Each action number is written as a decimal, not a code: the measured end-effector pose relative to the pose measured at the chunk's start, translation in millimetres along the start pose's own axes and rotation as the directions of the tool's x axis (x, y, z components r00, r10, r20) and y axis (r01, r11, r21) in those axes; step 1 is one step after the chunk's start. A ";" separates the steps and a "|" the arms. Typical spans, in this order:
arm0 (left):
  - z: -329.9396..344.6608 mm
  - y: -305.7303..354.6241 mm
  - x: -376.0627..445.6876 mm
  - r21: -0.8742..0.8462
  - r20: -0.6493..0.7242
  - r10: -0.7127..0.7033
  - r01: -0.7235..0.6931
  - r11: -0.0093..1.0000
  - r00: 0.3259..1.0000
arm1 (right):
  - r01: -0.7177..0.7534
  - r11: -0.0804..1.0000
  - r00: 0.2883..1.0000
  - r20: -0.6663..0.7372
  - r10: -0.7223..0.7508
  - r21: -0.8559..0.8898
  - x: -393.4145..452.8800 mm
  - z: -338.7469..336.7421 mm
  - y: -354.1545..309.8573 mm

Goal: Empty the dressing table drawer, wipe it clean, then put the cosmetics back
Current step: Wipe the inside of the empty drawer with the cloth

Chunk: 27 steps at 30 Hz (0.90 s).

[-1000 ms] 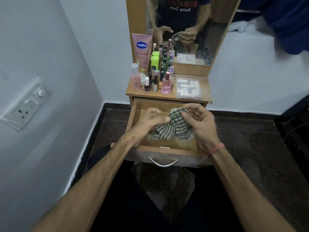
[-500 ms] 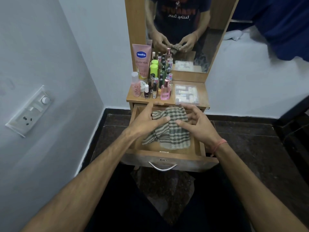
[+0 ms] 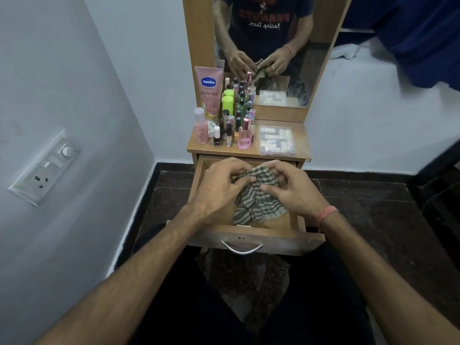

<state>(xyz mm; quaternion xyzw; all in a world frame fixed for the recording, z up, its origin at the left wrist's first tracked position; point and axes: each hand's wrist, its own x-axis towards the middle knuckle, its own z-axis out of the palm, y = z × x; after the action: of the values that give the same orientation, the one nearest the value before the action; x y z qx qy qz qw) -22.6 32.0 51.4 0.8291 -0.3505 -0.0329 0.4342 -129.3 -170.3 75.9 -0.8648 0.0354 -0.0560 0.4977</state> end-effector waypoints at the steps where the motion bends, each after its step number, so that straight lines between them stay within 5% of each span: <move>1: 0.0 0.9 -0.5 0.005 -0.035 0.026 -0.026 1.000 0.999 | 0.005 1.000 1.000 0.003 -0.005 0.005 0.0 -0.1 2.2; 8: -5.3 21.8 -1.4 -0.176 -0.023 -0.007 0.003 0.984 1.000 | 0.006 0.926 0.999 0.039 0.009 -0.378 1.7 -5.2 10.4; 10: -9.2 26.2 1.7 -0.202 -0.040 0.010 -0.018 0.979 0.999 | 0.009 0.976 1.000 0.018 -0.005 -0.219 1.9 -5.7 5.8; 12: -13.8 28.5 8.1 -0.304 -0.025 -0.031 0.022 0.953 0.999 | -0.048 0.991 0.998 0.033 0.044 0.123 2.6 -7.7 -1.3; 16: -21.8 27.3 28.3 -0.527 0.136 -0.290 0.317 0.788 0.947 | -0.153 0.867 0.986 0.136 0.099 0.474 3.5 -8.2 -8.0; 19: -37.6 16.4 29.3 -0.523 0.522 -0.363 0.625 0.579 0.772 | -0.193 0.851 0.981 0.095 0.168 0.487 7.5 -7.2 -4.3; 21: -46.7 8.3 22.2 -0.489 0.640 -0.320 0.691 0.532 0.699 | -0.238 0.867 0.971 0.103 0.214 0.438 9.7 -11.6 1.7; 27: -36.9 0.3 6.7 -0.486 0.468 -0.397 0.606 0.630 0.789 | -0.247 0.952 0.955 0.214 0.207 0.182 2.0 -20.3 5.7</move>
<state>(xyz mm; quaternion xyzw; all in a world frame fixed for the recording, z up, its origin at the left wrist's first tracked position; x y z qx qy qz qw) -4.4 53.5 76.2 0.6894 -0.1365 -0.3986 0.5892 -130.0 -190.8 81.2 -0.7997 0.0809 0.0822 0.5892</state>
